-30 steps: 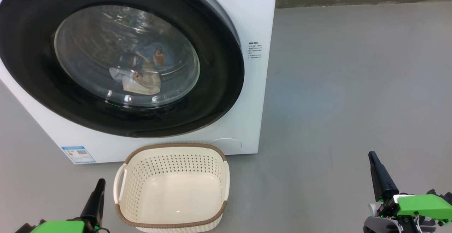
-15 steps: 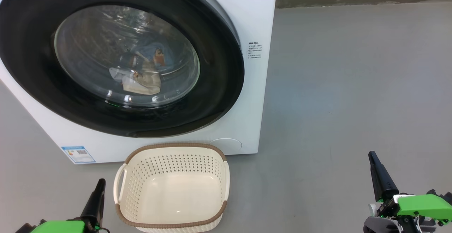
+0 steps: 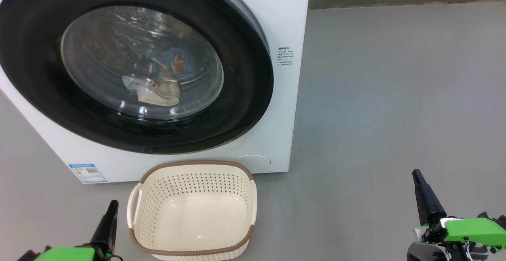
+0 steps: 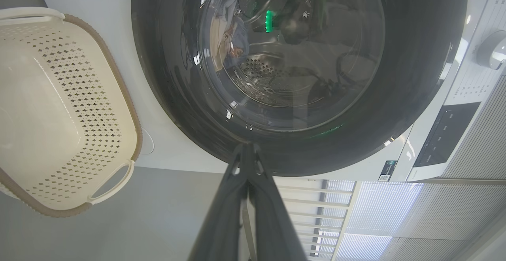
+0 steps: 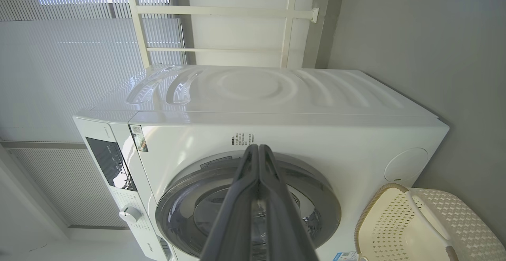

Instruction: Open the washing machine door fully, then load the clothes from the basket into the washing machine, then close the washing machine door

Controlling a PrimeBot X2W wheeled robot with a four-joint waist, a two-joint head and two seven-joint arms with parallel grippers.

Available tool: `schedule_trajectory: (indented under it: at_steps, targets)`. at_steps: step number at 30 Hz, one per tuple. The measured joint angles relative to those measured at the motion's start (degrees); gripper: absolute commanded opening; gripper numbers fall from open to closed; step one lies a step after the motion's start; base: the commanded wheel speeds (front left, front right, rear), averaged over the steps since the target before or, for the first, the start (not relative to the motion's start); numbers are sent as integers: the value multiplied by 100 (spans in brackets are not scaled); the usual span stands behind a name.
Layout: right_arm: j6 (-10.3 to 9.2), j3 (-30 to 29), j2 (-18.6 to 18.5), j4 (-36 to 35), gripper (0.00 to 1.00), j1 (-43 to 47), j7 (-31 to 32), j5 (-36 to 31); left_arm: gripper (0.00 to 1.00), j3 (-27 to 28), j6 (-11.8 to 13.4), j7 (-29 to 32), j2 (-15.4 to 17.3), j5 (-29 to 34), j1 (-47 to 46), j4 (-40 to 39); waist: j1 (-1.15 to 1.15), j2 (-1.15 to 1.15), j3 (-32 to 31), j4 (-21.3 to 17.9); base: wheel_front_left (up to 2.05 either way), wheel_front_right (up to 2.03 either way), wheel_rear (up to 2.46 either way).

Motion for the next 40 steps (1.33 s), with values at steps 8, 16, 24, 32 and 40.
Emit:
schedule_trajectory:
  at_steps: [8,16,24,32,40]
  targets:
    - [0,0,0,0,0,0,0,0,0,3,0,1,-2,1,0,0,0,0,0,0,0,0,0]
    - [0,0,1,0,0,0,0,0,0,5,0,1,-3,1,0,0,0,0,0,0,0,0,0]
    - [0,0,1,0,0,0,0,0,0,8,0,1,-5,1,0,0,0,0,0,0,0,0,0]
    - [0,0,1,0,0,0,0,0,0,10,0,1,-7,1,0,0,0,0,0,0,0,0,0]
    - [0,0,1,0,0,0,0,0,0,12,0,1,-10,1,0,0,0,0,0,0,0,0,0]
